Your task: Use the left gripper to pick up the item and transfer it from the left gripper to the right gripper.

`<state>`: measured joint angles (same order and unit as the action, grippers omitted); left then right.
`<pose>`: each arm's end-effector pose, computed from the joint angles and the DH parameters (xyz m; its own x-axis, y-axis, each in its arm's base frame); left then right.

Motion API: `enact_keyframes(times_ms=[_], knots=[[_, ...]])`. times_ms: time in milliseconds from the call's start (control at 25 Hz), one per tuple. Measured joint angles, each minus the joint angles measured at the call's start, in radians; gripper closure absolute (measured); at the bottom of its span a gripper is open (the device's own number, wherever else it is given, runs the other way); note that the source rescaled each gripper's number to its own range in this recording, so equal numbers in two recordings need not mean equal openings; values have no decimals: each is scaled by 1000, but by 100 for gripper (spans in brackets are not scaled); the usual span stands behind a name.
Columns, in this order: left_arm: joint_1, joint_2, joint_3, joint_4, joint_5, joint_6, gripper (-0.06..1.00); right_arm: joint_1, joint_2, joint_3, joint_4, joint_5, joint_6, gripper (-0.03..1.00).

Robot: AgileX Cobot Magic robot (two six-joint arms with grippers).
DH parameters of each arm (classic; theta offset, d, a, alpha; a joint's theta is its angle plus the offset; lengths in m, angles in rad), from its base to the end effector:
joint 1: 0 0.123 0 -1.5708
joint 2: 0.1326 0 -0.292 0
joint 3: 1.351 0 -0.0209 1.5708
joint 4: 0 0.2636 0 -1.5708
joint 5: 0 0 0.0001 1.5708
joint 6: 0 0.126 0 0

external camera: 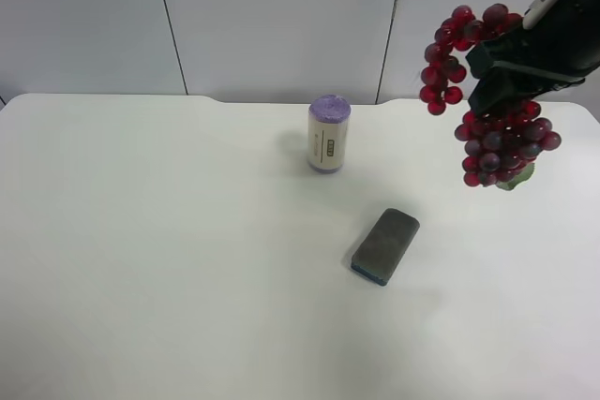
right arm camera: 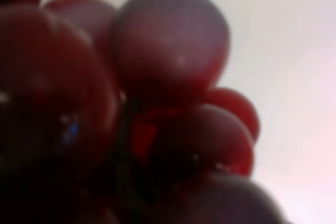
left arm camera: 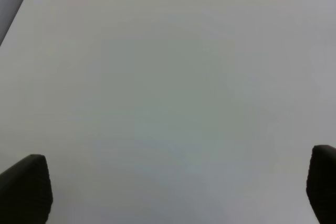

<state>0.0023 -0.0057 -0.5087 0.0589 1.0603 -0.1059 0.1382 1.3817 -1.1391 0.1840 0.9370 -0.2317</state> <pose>0.0286 0.0065 0.2706 -0.4371 -0.0779 -0.8960 -0.0823 0.9955 -0.0464 0.2999 0.0605 0.2842 -0.8442 -0.2389 -0.4799 -0.3095 0.9481 0.0725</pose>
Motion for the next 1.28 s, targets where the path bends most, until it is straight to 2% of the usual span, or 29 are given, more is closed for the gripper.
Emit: enact_keyframes(times_ms=[240, 360, 800, 1280], knots=[[0, 0, 0, 0, 0, 0, -4, -148, 21, -1, 11, 0, 0, 96], [0, 0, 0, 0, 0, 0, -4, -181, 77, -5, 11, -13, 0, 96], [0, 0, 0, 0, 0, 0, -4, -186, 334, -5, 38, -123, 0, 97], [0, 0, 0, 0, 0, 0, -4, -186, 464, -5, 34, -234, 0, 97]])
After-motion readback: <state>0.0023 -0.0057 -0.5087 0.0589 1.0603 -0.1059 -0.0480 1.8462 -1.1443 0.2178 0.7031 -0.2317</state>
